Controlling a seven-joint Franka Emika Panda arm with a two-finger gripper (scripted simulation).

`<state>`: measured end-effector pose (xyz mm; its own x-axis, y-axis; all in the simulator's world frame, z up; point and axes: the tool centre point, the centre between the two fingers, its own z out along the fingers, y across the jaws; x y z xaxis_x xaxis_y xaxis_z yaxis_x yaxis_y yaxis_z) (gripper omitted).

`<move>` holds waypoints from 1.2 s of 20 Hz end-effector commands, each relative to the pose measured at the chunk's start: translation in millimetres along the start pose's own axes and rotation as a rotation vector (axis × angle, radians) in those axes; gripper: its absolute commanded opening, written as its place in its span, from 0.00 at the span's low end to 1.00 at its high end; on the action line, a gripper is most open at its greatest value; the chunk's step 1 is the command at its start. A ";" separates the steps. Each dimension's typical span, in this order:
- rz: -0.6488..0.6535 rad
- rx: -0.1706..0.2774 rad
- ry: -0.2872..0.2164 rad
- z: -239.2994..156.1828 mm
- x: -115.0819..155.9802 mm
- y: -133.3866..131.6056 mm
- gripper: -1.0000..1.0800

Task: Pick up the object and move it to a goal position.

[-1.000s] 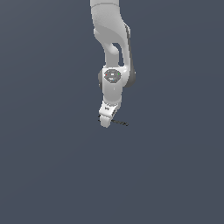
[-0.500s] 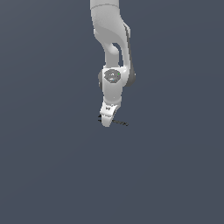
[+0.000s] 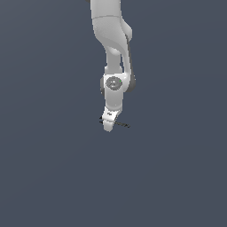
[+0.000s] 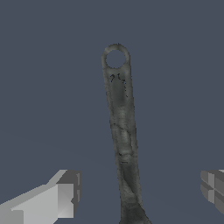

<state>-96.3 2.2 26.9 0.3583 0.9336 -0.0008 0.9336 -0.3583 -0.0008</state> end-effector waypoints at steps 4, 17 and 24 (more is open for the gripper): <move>-0.002 0.000 0.000 15.7 -0.1 -0.1 0.96; -0.003 0.000 -0.001 16.5 -0.1 -0.9 0.00; -0.003 0.001 0.000 7.3 6.2 6.6 0.00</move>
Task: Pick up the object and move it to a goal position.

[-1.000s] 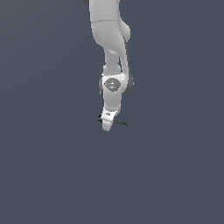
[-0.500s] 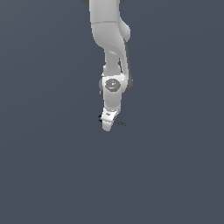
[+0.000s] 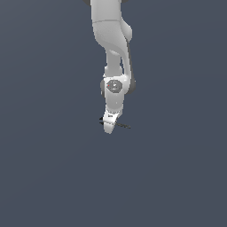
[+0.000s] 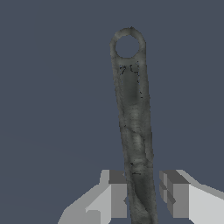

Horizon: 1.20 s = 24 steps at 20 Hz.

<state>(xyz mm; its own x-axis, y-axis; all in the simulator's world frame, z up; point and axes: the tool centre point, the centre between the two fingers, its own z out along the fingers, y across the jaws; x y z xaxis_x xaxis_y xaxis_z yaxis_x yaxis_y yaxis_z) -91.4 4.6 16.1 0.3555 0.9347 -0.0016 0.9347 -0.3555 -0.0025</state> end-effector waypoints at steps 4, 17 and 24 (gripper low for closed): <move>0.000 0.000 0.002 -17.2 11.4 14.2 0.00; 0.001 0.000 0.004 -84.3 56.6 72.8 0.00; 0.002 -0.002 0.003 -103.0 69.7 91.4 0.00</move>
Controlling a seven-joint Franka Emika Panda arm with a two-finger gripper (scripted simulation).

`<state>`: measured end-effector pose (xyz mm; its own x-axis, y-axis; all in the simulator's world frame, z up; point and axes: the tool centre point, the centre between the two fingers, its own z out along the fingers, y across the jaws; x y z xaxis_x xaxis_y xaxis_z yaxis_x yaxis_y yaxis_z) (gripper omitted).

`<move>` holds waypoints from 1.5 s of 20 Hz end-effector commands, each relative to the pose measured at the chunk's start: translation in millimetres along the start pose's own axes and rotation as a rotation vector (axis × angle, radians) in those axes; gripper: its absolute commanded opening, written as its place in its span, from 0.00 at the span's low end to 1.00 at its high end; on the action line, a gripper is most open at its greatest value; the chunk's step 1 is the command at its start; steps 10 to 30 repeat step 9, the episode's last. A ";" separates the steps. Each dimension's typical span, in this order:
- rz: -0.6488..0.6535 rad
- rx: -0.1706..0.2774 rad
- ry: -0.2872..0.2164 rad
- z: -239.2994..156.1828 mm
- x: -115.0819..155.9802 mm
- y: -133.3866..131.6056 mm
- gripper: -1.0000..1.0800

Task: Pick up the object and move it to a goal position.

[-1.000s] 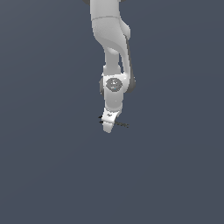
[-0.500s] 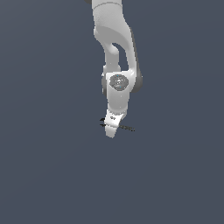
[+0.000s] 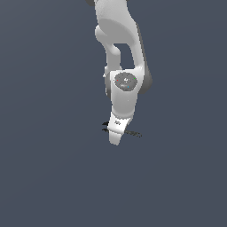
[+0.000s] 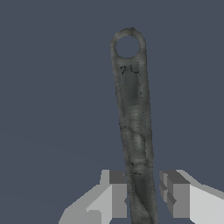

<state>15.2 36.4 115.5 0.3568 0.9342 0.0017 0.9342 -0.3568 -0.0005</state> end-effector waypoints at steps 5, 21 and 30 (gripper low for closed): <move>0.000 0.000 -0.001 -7.5 5.4 8.2 0.00; 0.000 0.000 -0.001 -6.5 4.8 8.0 0.00; 0.000 0.000 -0.001 -6.5 4.8 8.0 0.00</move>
